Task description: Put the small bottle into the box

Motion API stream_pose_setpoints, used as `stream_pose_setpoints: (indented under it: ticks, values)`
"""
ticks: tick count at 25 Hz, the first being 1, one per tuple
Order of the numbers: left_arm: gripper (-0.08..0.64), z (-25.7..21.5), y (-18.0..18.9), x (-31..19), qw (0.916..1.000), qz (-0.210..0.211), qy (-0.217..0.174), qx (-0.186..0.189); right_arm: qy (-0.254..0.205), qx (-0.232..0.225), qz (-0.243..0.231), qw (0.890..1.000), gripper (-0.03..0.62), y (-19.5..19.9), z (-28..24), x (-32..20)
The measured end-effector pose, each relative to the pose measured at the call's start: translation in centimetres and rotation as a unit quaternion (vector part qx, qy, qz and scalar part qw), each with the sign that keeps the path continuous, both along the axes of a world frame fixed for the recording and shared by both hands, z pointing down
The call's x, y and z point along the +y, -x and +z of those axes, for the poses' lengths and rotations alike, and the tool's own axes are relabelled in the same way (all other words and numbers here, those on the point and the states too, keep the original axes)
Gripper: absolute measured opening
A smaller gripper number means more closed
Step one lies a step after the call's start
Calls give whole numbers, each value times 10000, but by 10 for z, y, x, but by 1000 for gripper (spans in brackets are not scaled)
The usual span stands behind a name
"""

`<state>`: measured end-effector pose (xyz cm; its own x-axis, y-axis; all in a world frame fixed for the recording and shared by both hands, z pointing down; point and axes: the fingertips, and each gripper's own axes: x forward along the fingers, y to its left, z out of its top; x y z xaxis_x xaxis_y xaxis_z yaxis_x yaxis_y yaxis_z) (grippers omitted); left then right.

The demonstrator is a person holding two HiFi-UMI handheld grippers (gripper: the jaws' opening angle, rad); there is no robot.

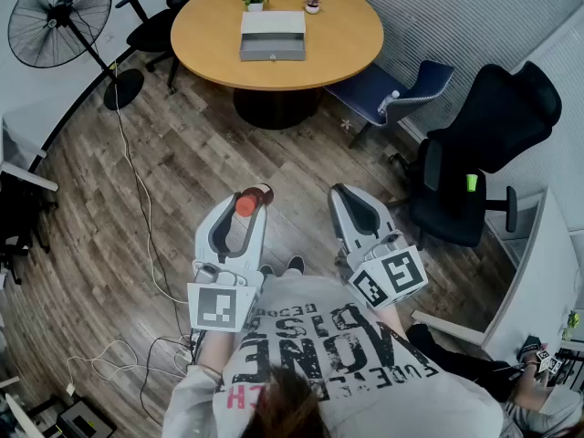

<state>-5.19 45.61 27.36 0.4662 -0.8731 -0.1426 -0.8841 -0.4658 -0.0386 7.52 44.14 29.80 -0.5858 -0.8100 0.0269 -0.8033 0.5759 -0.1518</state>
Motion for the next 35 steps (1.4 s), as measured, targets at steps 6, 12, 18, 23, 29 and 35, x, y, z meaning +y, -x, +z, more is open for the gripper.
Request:
stream_pose_setpoints:
  ticks: [6, 12, 18, 23, 29, 35]
  values:
    - [147, 5, -7, 4, 9997, 4, 211, -75, -36, -6, -47, 10000, 31, -4, -2, 3]
    - [147, 9, -17, -1, 9995, 8, 273, -147, -76, 12, -56, 10000, 31, -15, 0, -1]
    - [147, 27, -30, 0, 9977, 52, 622, -259, -39, -123, -52, 9999, 31, -31, 4, 1]
    - [147, 26, -38, -5, 9970, 111, 706, -293, -17, -129, 47, 9999, 31, -41, 5, 0]
    - [147, 33, -39, -21, 9945, 165, 1004, -236, 121, -108, 24, 9999, 31, -38, 11, -13]
    - [147, 35, -26, -59, 9950, 166, 963, -195, 193, -74, 39, 9998, 31, -28, 15, -51]
